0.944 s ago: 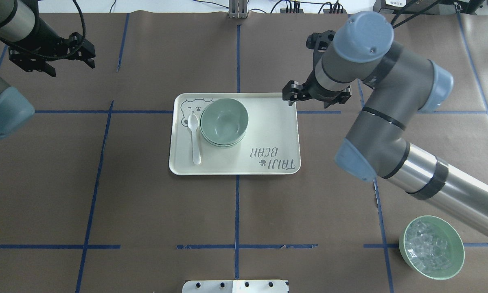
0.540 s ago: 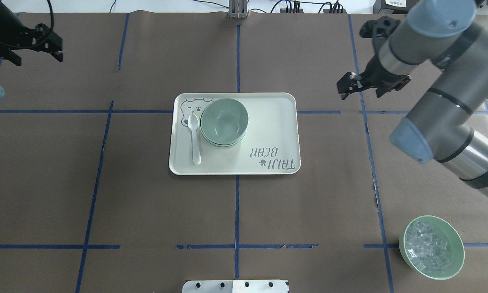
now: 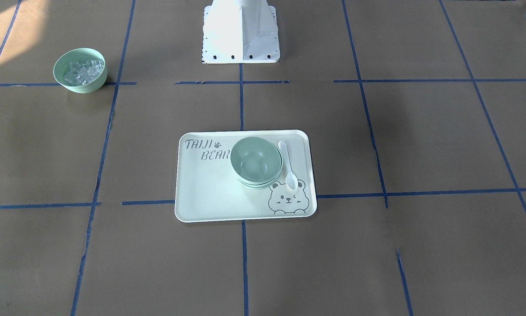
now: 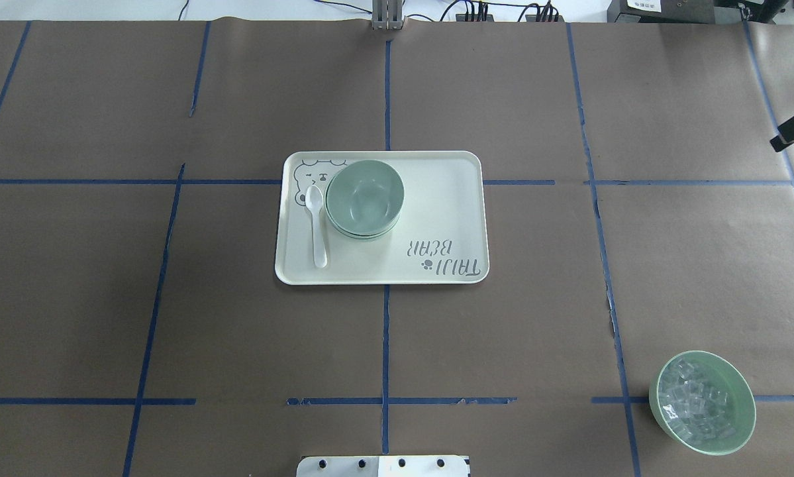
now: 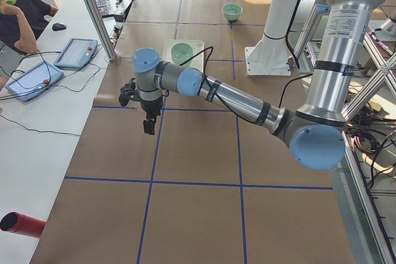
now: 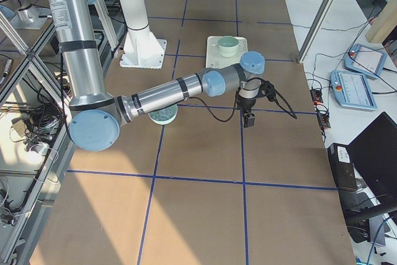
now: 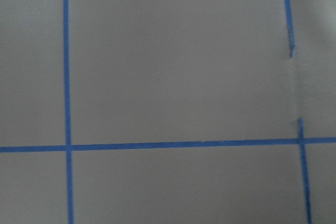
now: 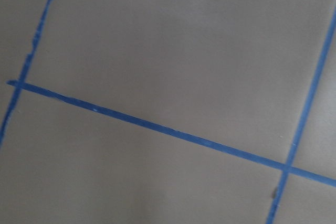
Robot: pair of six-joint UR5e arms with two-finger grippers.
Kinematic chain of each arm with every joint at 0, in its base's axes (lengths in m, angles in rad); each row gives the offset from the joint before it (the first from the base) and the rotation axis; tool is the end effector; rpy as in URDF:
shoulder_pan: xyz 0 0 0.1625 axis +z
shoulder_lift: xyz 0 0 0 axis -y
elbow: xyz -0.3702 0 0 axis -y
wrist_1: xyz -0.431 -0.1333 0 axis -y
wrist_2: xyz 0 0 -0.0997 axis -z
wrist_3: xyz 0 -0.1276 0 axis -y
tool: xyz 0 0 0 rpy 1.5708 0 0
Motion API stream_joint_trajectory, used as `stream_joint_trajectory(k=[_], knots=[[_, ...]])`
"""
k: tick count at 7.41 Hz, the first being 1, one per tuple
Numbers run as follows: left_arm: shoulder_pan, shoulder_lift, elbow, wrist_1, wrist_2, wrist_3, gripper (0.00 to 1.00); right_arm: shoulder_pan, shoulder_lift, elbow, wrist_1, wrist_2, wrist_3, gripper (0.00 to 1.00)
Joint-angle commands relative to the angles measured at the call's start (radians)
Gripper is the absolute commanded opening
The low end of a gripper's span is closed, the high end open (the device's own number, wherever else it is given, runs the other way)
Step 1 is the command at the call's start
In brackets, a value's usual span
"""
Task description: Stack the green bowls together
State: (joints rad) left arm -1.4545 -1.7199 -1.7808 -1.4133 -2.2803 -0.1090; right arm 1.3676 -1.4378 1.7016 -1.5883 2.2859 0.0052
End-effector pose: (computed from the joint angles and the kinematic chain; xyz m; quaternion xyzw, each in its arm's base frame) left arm 0.0170 -0.5775 0.4520 0.0549 0.3540 0.0384 0.9328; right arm -0.0695 -0.5833 0.4862 0.0783 -0.3574 -0.1347 0.9209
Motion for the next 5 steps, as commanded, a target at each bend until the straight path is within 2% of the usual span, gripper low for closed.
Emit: stream_joint_trajectory(k=[1, 2, 3, 5], knots=[[-0.061, 0.072, 0.053, -0.007, -0.002, 0.142, 1.00, 0.124, -0.065, -0.121, 0.008, 0.050, -0.251, 1.00], [-0.073, 0.109, 0.055, -0.006, -0.005, 0.146, 1.00, 0.181, -0.079, -0.163, 0.008, 0.073, -0.287, 1.00], [-0.078, 0.155, 0.055, -0.010, -0.048, 0.149, 1.00, 0.186, -0.090, -0.195, 0.011, 0.093, -0.284, 1.00], [-0.084, 0.178, 0.055, -0.013, -0.065, 0.149, 1.00, 0.209, -0.088, -0.201, 0.086, 0.121, -0.278, 1.00]])
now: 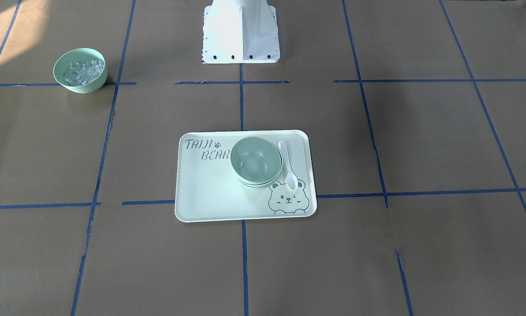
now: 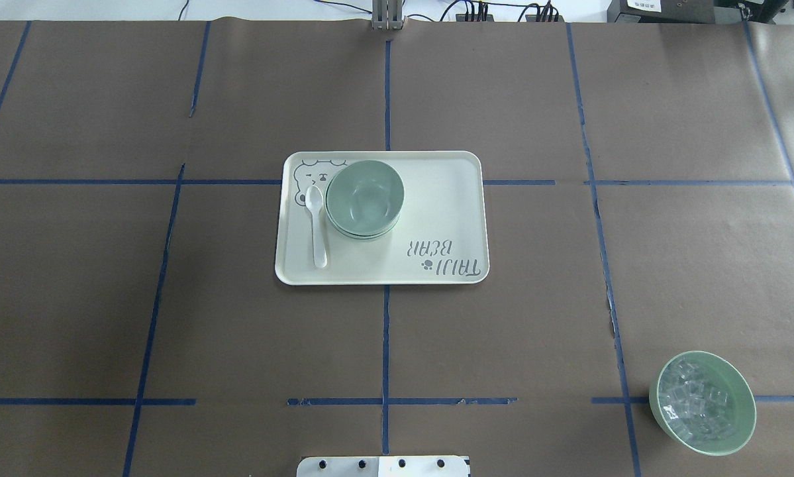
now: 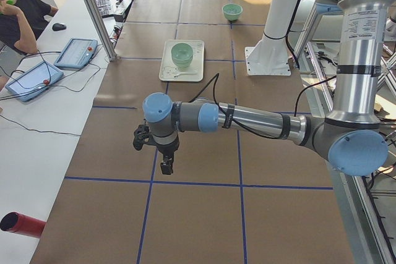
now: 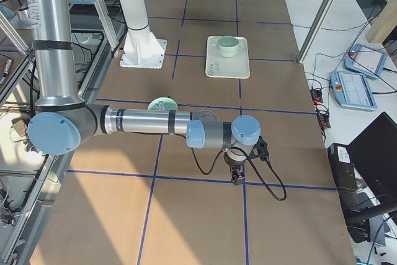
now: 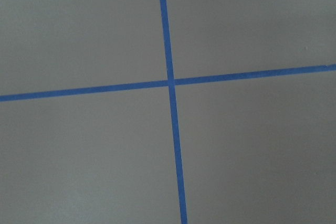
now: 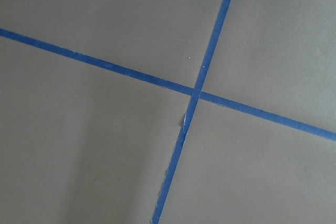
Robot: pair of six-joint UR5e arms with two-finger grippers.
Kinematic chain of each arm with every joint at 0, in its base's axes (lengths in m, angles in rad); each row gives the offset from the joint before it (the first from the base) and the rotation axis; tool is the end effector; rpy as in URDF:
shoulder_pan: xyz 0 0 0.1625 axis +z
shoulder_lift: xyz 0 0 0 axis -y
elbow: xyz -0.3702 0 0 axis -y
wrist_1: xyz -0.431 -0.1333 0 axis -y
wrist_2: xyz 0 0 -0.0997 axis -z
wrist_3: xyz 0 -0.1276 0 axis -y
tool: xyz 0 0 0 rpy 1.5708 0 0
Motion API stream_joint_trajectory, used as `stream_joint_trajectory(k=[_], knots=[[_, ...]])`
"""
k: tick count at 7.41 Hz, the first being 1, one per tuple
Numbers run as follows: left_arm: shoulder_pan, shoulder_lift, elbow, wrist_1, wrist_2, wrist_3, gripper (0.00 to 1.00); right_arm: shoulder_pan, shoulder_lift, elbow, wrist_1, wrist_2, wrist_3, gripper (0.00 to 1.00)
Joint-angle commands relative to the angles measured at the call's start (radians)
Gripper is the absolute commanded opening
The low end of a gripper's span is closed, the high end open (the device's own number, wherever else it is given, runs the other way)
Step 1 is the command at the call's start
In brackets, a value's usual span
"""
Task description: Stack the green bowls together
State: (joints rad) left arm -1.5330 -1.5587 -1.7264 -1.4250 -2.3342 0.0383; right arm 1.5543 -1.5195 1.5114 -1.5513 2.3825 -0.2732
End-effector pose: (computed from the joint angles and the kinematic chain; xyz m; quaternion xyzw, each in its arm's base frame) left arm -0.0253 -0.5229 0.5635 -0.0010 0.3725 0.0349 0.9274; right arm 0.0316 -0.5513 0.6224 0.0557 -0.3909 -0.1348 0.9088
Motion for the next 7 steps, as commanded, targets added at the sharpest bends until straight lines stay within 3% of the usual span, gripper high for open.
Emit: stream_joint_trajectory(k=[1, 5, 7], knots=[[-0.007, 0.017, 0.002, -0.002, -0.011, 0.002, 1.00, 0.023, -0.027, -0.016, 0.071, 0.041, 0.008, 1.00], [-0.022, 0.019, 0.062, 0.000, -0.013, 0.002, 1.00, 0.023, -0.033, -0.010, 0.076, 0.060, 0.194, 1.00], [-0.029, 0.020, 0.064, 0.000, -0.013, 0.002, 1.00, 0.030, -0.034, -0.004, 0.076, 0.057, 0.203, 1.00]])
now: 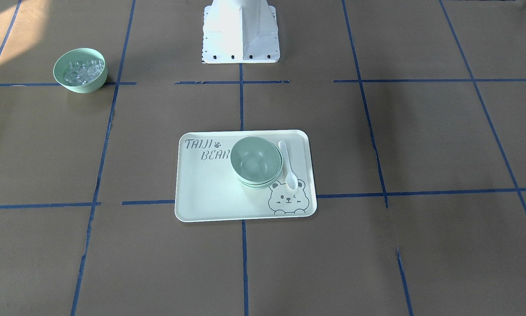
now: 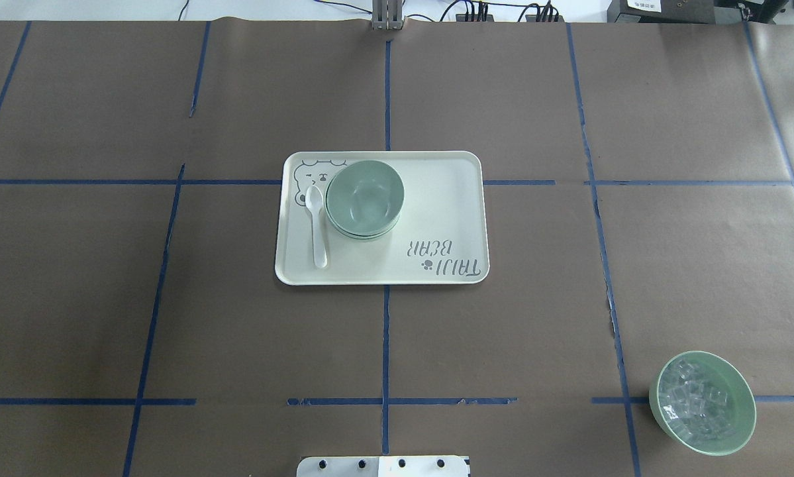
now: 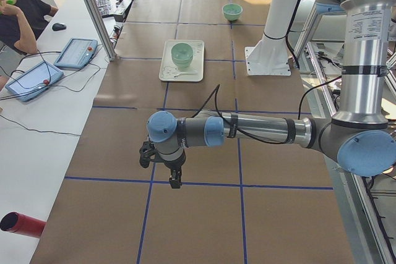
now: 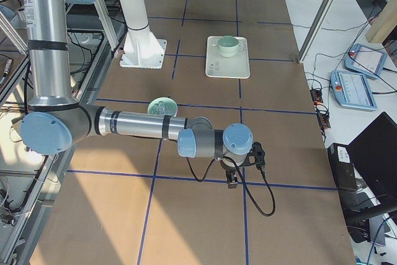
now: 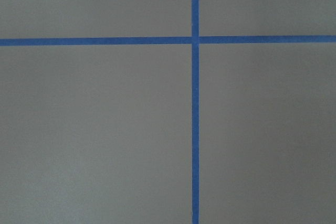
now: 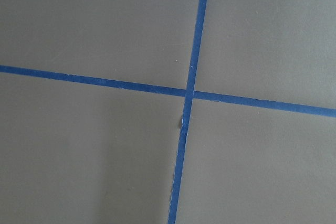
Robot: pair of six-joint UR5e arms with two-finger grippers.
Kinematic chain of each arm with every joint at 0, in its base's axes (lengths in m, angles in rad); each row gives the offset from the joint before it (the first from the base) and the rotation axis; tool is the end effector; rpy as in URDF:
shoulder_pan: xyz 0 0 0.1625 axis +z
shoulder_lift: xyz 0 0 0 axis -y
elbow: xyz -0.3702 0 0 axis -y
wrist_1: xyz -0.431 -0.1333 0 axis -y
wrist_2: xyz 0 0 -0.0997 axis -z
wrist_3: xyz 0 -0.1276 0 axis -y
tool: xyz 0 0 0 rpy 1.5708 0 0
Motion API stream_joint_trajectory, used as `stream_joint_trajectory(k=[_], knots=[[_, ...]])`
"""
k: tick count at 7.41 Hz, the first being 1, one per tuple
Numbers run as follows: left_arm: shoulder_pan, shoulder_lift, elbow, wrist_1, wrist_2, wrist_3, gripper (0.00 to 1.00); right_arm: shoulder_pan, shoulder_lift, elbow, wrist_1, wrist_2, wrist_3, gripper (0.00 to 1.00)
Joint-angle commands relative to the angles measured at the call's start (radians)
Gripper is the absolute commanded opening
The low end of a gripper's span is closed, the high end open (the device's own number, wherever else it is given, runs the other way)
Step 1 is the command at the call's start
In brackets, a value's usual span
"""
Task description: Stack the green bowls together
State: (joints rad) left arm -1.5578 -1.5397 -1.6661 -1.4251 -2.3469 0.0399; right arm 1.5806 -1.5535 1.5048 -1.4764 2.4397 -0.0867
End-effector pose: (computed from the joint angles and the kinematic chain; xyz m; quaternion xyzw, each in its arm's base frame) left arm -0.0373 -0.5111 0.6037 -0.0326 0.3785 0.0091 0.9250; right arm 0.0412 -0.5399 0.6314 0.0410 -0.4193 -0.0445 0.9058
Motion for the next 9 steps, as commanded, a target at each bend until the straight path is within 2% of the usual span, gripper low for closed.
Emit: stream_joint_trajectory(k=[1, 9], knots=[[-0.010, 0.001, 0.003, 0.000, 0.001, -0.002, 1.00, 0.004, 0.000, 0.003, 0.001, -0.001, 0.016, 1.00], [-0.011, 0.000, 0.006, -0.002, 0.001, -0.002, 1.00, 0.018, 0.009, 0.008, 0.005, -0.004, 0.013, 1.00]])
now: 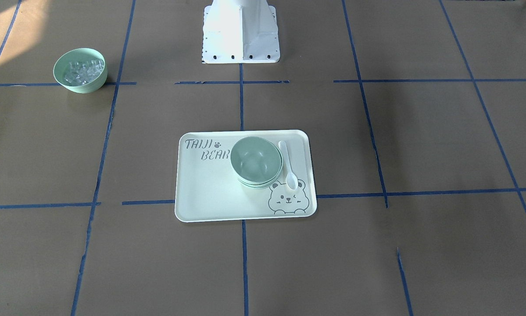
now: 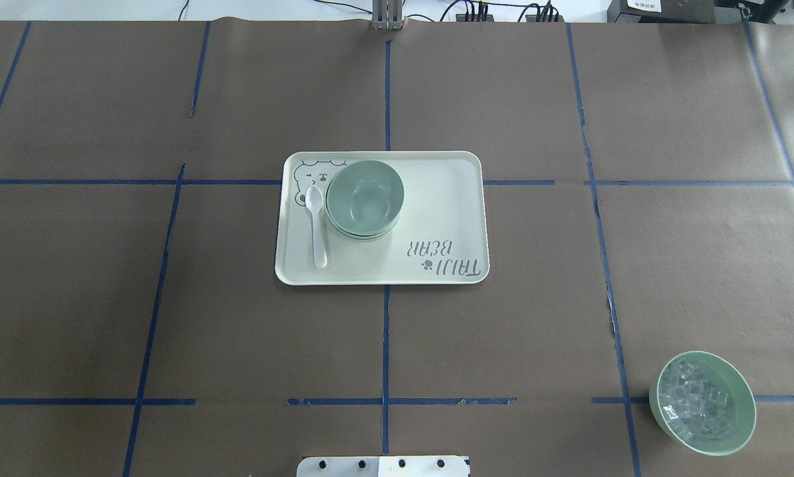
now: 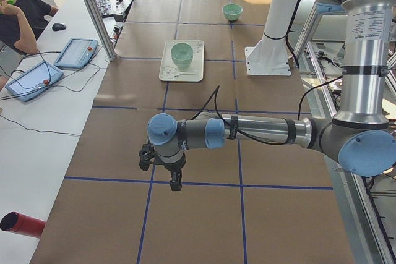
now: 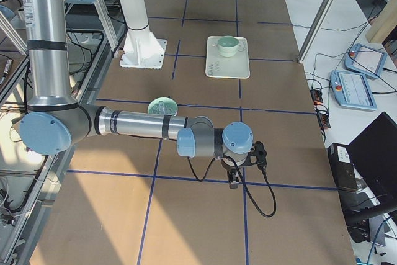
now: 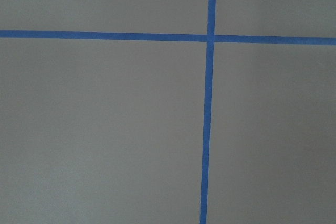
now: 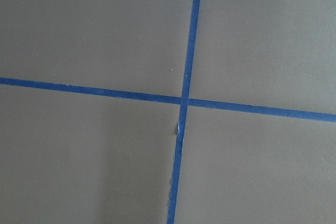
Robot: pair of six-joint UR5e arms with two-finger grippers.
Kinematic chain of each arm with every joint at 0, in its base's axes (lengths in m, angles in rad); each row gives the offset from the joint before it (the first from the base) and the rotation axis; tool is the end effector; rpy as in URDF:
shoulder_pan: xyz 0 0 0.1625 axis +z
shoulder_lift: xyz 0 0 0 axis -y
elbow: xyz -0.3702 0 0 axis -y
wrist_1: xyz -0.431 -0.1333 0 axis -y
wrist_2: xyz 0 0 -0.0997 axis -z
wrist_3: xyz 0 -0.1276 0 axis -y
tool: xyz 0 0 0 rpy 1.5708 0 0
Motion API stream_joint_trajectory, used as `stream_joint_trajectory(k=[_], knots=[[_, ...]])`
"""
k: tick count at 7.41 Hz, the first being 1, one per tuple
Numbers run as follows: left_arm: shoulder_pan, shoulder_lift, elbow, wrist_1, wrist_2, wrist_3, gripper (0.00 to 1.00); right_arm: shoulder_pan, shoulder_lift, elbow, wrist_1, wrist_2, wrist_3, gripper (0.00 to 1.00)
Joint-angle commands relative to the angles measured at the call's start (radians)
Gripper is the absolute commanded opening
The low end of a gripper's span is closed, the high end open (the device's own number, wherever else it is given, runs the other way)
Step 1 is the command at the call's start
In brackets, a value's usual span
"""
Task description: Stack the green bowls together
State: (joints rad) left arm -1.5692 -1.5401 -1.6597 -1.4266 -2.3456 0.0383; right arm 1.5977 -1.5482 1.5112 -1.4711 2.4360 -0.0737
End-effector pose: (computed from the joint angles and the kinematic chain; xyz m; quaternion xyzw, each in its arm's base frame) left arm -0.0432 -0.5105 0.6069 -0.0329 0.3781 0.0022 0.9252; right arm 0.0508 -0.5426 0.6249 0.0495 -0.4171 -0.0344 0.9069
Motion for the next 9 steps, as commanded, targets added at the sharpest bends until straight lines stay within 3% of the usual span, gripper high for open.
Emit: stream_joint_trajectory(k=[1, 9], knots=[[0.000, -0.002, 0.000, 0.000, 0.000, 0.000, 1.00, 0.001, 0.007, 0.000, 0.000, 0.000, 0.002, 1.00], [-0.002, -0.003, -0.002, 0.000, -0.001, -0.008, 1.00, 0.002, 0.007, 0.015, 0.000, 0.000, 0.002, 1.00]])
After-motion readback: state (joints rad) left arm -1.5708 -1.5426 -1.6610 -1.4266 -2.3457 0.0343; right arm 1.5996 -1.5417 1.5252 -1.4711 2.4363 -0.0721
